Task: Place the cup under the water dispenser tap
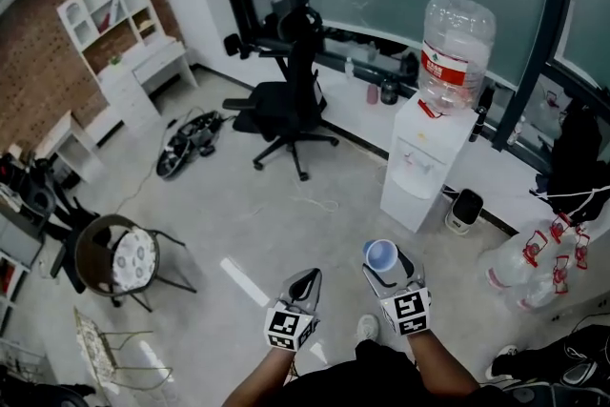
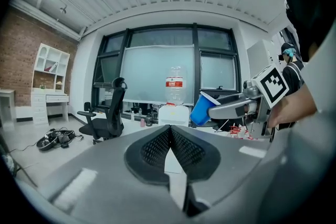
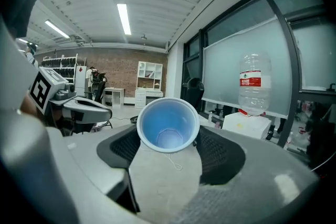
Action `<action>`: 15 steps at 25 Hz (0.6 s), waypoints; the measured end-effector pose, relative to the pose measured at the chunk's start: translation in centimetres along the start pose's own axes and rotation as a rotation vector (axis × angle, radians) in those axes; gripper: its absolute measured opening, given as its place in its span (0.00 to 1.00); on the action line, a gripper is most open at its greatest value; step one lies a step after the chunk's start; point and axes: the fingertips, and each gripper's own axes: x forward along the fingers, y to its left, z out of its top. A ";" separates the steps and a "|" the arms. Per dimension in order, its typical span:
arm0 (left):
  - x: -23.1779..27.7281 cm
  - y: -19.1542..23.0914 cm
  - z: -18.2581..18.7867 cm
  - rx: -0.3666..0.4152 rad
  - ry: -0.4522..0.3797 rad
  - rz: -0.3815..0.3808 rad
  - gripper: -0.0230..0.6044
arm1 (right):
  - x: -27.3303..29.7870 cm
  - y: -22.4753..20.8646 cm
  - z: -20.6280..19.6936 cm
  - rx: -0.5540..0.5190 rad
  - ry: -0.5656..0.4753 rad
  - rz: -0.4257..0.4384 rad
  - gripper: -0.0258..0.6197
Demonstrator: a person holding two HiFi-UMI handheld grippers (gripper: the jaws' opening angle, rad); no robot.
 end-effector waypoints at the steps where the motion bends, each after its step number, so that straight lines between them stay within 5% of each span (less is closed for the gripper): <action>1: 0.9 0.1 0.2 -0.002 0.004 -0.001 0.06 | 0.5 -0.8 0.0 0.001 0.005 -0.003 0.56; 15: 11.6 1.3 0.9 -0.007 0.039 -0.011 0.06 | 6.3 -10.5 -1.4 0.028 0.050 -0.010 0.56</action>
